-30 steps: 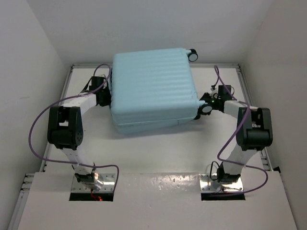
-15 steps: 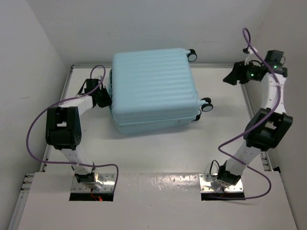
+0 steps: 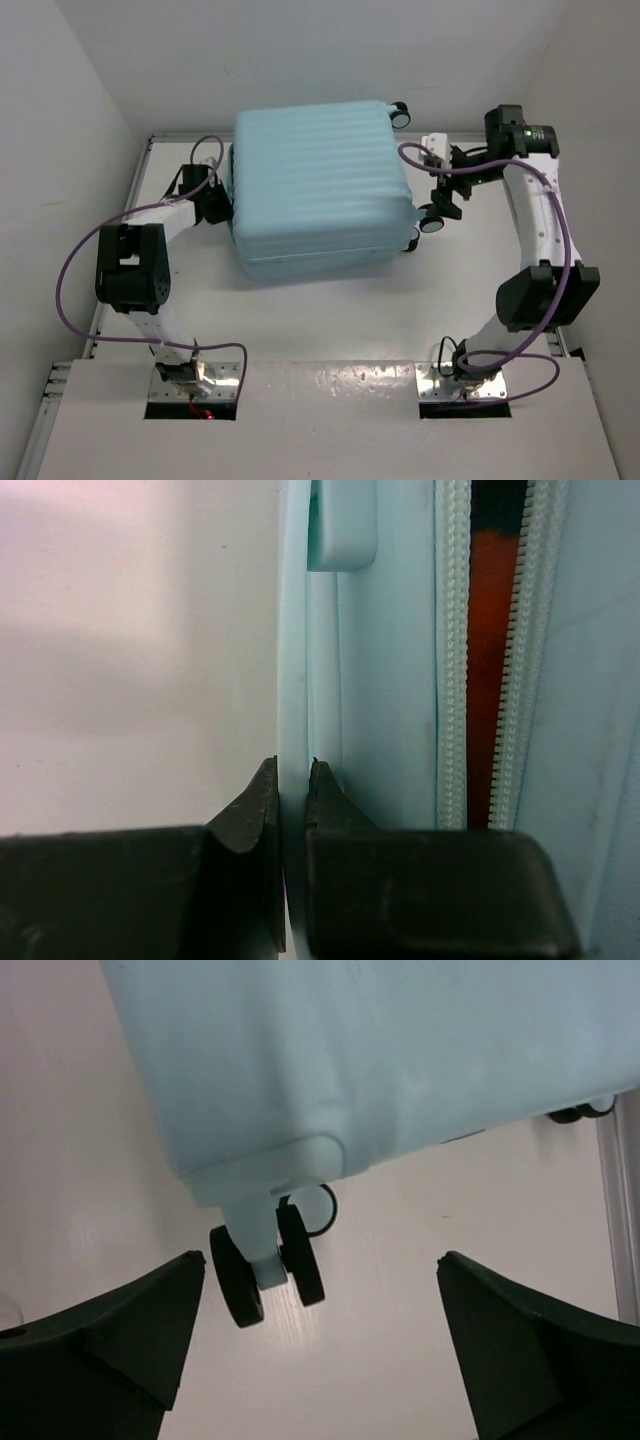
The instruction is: Pack the luggage
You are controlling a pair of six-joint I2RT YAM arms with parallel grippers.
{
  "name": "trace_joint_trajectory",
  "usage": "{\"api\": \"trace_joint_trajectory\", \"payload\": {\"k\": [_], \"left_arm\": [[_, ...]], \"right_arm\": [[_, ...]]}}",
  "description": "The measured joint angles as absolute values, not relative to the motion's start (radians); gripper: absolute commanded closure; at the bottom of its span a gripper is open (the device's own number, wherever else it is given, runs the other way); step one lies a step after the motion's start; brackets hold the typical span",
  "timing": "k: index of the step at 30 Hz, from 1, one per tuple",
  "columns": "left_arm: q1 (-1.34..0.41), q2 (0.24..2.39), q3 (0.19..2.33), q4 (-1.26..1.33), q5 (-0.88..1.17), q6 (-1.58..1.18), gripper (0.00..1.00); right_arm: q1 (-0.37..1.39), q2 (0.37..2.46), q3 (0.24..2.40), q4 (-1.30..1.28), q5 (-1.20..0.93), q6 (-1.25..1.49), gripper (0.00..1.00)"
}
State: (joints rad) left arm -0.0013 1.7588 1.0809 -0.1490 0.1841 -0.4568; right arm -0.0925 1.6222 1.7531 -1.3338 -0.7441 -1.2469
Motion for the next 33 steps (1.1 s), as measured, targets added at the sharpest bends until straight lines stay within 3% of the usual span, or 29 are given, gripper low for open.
{"api": "trace_joint_trajectory", "payload": {"k": [10, 14, 17, 18, 20, 22, 33], "left_arm": [[-0.005, 1.758, 1.080, -0.148, 0.177, -0.456, 1.00], [-0.005, 1.758, 1.080, -0.147, 0.177, -0.456, 1.00], [-0.005, 1.760, 1.080, -0.147, 0.177, -0.457, 1.00], [-0.005, 1.760, 1.080, -0.147, 0.177, -0.456, 1.00], [-0.005, 1.762, 1.080, -0.147, 0.177, -0.457, 1.00], [-0.005, 1.763, 1.080, -0.146, 0.177, -0.456, 1.00], [-0.005, 1.765, 1.079, -0.143, 0.176, -0.453, 1.00]], "right_arm": [[0.020, 1.731, 1.729, -1.322, -0.625, -1.261, 0.00], [0.068, 1.758, 1.729, -1.340, -0.571, -1.288, 0.07], [0.089, 1.761, 1.704, -1.348, -0.539, -1.314, 0.30], [0.096, 1.761, 1.689, -1.353, -0.525, -1.318, 0.46], [0.106, 1.761, 1.665, -1.365, -0.494, -1.327, 0.67], [0.116, 1.762, 1.663, -1.375, -0.469, -1.351, 1.00], [0.174, 1.692, 1.670, -1.229, -0.396, -1.247, 1.00]]}}
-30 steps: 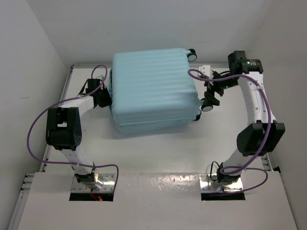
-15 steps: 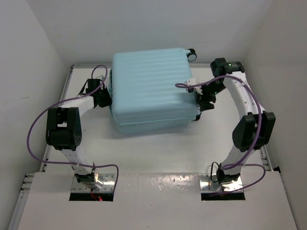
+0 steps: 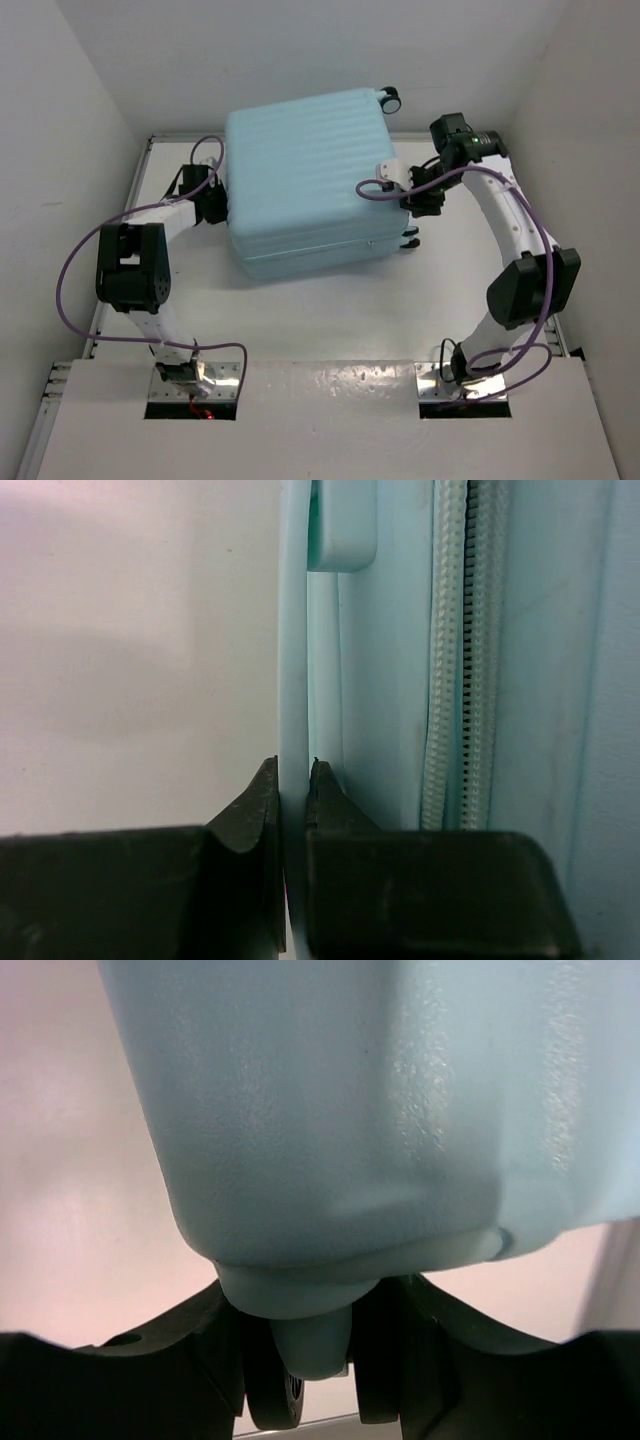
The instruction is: Pack the luggage
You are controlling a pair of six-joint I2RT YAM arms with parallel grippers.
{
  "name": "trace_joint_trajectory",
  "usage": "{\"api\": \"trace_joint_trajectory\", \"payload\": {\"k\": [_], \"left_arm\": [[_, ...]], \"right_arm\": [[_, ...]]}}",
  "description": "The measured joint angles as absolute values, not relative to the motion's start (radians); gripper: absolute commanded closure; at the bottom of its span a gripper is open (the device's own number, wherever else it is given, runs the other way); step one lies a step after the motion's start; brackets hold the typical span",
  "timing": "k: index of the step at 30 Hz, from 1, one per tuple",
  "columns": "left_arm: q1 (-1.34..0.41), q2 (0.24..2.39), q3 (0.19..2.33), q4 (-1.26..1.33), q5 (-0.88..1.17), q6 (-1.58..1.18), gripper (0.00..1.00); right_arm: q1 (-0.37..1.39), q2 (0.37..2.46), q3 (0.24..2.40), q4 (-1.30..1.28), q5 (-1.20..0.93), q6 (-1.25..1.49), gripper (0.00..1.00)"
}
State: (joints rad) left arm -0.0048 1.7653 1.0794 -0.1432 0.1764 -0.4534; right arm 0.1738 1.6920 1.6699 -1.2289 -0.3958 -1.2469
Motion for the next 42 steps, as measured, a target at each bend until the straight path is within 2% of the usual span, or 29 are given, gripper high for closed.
{"api": "trace_joint_trajectory", "payload": {"k": [7, 11, 16, 19, 24, 26, 27, 28, 33, 37, 42], "left_arm": [[0.000, 1.773, 1.079, -0.125, 0.176, -0.458, 1.00], [-0.001, 1.774, 1.082, -0.120, 0.175, -0.465, 1.00], [-0.001, 1.781, 1.089, -0.103, 0.143, -0.488, 1.00], [-0.001, 1.788, 1.099, -0.104, 0.128, -0.491, 1.00], [-0.002, 1.793, 1.104, -0.105, 0.110, -0.506, 1.00], [-0.002, 1.796, 1.105, -0.099, 0.102, -0.514, 1.00], [-0.002, 1.798, 1.106, -0.098, 0.098, -0.517, 1.00], [-0.002, 1.799, 1.111, -0.099, 0.095, -0.516, 1.00], [-0.004, 1.800, 1.116, -0.101, 0.091, -0.517, 1.00], [-0.005, 1.800, 1.114, -0.100, 0.089, -0.518, 1.00], [-0.005, 1.800, 1.110, -0.094, 0.090, -0.524, 1.00]], "right_arm": [[0.194, 1.643, 1.656, -1.103, -0.375, -1.188, 1.00], [0.137, 1.621, 1.520, -0.981, -0.429, -1.203, 1.00], [0.109, 1.594, 1.377, -0.687, -0.447, -1.220, 1.00], [0.112, 1.611, 1.403, -0.669, -0.446, -1.211, 1.00], [0.119, 1.713, 1.588, -0.773, -0.418, -1.143, 1.00], [0.122, 1.731, 1.616, -0.763, -0.411, -1.131, 0.91], [0.125, 1.733, 1.617, -0.756, -0.405, -1.129, 0.82], [0.127, 1.735, 1.612, -0.751, -0.397, -1.129, 0.68], [0.101, 1.738, 1.556, -0.710, -0.424, -1.121, 0.45], [0.060, 1.770, 1.579, -0.710, -0.477, -0.993, 0.10], [-0.024, 1.840, 1.560, -0.709, -0.598, -0.785, 0.05]]}}
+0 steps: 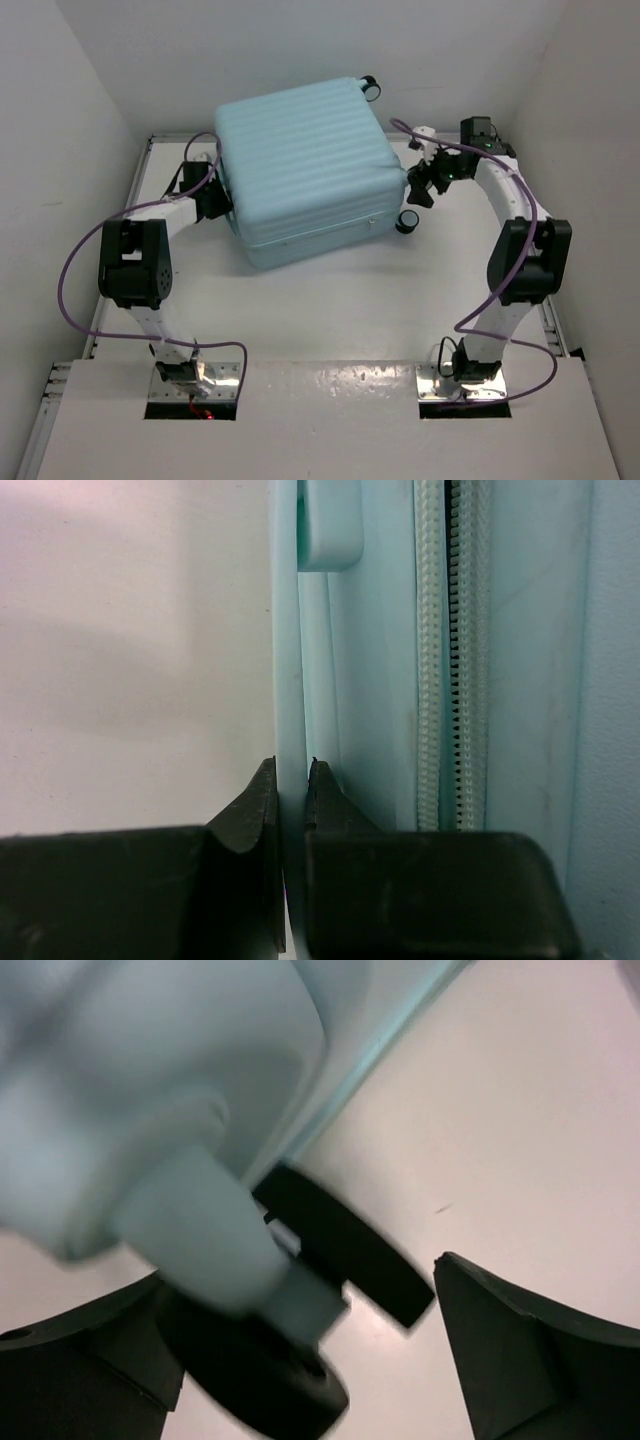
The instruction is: Pack the luggage
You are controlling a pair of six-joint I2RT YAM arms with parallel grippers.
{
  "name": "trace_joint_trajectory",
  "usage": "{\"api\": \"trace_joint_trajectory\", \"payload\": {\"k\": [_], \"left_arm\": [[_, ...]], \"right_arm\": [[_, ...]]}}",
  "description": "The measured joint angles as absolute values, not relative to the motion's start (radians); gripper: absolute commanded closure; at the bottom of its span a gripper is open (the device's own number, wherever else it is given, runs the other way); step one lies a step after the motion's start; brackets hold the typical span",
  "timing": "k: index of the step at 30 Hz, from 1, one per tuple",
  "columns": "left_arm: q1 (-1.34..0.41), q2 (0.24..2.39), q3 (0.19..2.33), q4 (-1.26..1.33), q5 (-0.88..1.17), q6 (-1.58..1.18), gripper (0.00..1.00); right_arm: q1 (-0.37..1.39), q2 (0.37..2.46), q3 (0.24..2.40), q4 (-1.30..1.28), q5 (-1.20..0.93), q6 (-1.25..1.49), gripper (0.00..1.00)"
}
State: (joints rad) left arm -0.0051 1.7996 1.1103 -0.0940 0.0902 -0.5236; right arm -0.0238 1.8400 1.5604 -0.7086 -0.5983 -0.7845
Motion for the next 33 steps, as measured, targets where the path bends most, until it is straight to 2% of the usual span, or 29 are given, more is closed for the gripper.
{"api": "trace_joint_trajectory", "payload": {"k": [5, 8, 10, 12, 13, 14, 15, 16, 21, 27, 28, 31, 33], "left_arm": [[-0.005, 1.800, 1.109, -0.092, 0.090, -0.526, 1.00], [-0.005, 1.799, 1.106, -0.087, 0.090, -0.529, 1.00], [-0.005, 1.798, 1.103, -0.083, 0.090, -0.532, 1.00], [-0.005, 1.796, 1.099, -0.078, 0.089, -0.533, 1.00], [-0.005, 1.794, 1.095, -0.075, 0.089, -0.535, 1.00], [-0.005, 1.792, 1.088, -0.067, 0.089, -0.537, 1.00], [-0.005, 1.787, 1.077, -0.054, 0.087, -0.540, 1.00], [-0.005, 1.783, 1.069, -0.042, 0.086, -0.543, 1.00], [-0.005, 1.771, 1.036, 0.007, 0.082, -0.557, 1.00], [-0.006, 1.769, 1.029, 0.019, 0.081, -0.559, 1.00], [-0.006, 1.769, 1.029, 0.020, 0.081, -0.559, 1.00], [-0.006, 1.769, 1.029, 0.020, 0.081, -0.560, 1.00], [-0.006, 1.769, 1.029, 0.020, 0.080, -0.560, 1.00]], "right_arm": [[-0.139, 1.740, 1.407, -0.687, -0.738, -0.639, 0.06], [-0.215, 1.494, 1.112, -0.515, -0.775, -0.462, 0.06], [-0.245, 1.285, 0.894, -0.357, -0.757, -0.331, 0.16], [-0.239, 1.123, 0.726, -0.228, -0.725, -0.200, 0.32], [-0.218, 1.051, 0.644, -0.141, -0.682, -0.134, 0.54], [-0.194, 1.005, 0.583, -0.091, -0.654, -0.089, 0.68], [-0.155, 0.962, 0.518, -0.036, -0.603, -0.031, 0.91], [-0.117, 0.939, 0.477, -0.006, -0.556, 0.008, 1.00], [0.246, 0.953, 0.381, 0.145, -0.227, 0.171, 1.00], [0.410, 1.112, 0.354, 0.376, -0.027, 0.295, 1.00], [0.424, 1.144, 0.355, 0.399, -0.012, 0.316, 0.92], [0.440, 1.209, 0.334, 0.510, 0.002, 0.376, 0.47], [0.471, 1.237, 0.297, 0.609, 0.020, 0.384, 0.47]]}}
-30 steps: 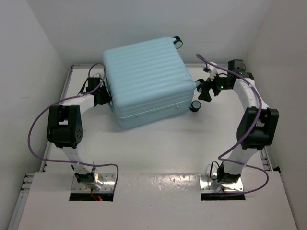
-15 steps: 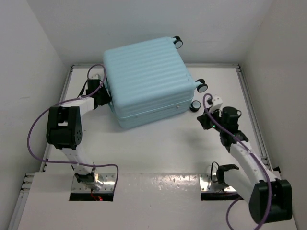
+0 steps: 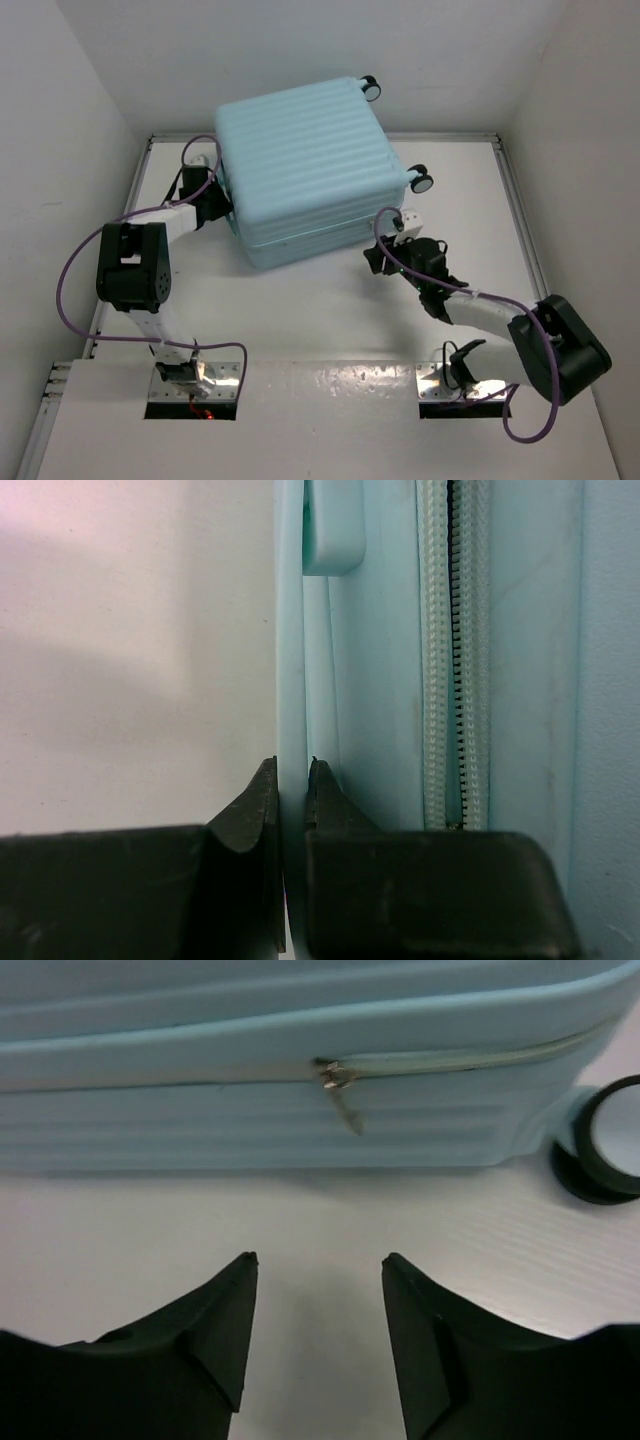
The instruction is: Pack the luggage
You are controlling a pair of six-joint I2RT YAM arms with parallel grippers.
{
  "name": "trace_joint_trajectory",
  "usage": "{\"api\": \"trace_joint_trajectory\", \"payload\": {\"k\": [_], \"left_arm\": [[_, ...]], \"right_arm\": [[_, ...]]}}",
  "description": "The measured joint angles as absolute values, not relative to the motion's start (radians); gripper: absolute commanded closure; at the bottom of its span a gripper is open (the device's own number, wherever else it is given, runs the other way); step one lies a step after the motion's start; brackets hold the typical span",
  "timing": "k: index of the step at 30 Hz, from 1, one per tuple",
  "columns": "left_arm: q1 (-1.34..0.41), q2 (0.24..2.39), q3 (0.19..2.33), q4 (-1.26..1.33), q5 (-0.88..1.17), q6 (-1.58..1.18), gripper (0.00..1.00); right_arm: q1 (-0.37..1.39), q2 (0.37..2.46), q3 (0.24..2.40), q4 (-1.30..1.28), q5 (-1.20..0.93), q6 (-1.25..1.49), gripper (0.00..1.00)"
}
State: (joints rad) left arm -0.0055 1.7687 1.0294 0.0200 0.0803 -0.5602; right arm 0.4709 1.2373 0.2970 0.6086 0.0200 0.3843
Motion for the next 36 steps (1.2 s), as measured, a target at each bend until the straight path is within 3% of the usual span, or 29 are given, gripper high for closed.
{"api": "trace_joint_trajectory", "payload": {"k": [4, 16, 22, 24, 36], "left_arm": [[-0.006, 1.769, 1.031, 0.018, 0.079, -0.561, 1.00], [-0.006, 1.771, 1.037, 0.009, 0.078, -0.559, 1.00], [-0.007, 1.777, 1.051, -0.010, 0.078, -0.554, 1.00], [-0.007, 1.777, 1.051, -0.012, 0.078, -0.554, 1.00], [-0.007, 1.778, 1.057, -0.022, 0.078, -0.554, 1.00]], "right_arm": [[0.559, 1.297, 0.273, 0.726, 0.041, 0.377, 0.68], [0.536, 1.495, 0.358, 0.933, 0.190, 0.381, 0.72], [0.517, 1.557, 0.393, 0.979, 0.167, 0.371, 0.88], [0.515, 1.569, 0.394, 0.987, 0.155, 0.366, 1.00], [0.444, 1.573, 0.395, 0.986, 0.061, 0.358, 1.00]]}}
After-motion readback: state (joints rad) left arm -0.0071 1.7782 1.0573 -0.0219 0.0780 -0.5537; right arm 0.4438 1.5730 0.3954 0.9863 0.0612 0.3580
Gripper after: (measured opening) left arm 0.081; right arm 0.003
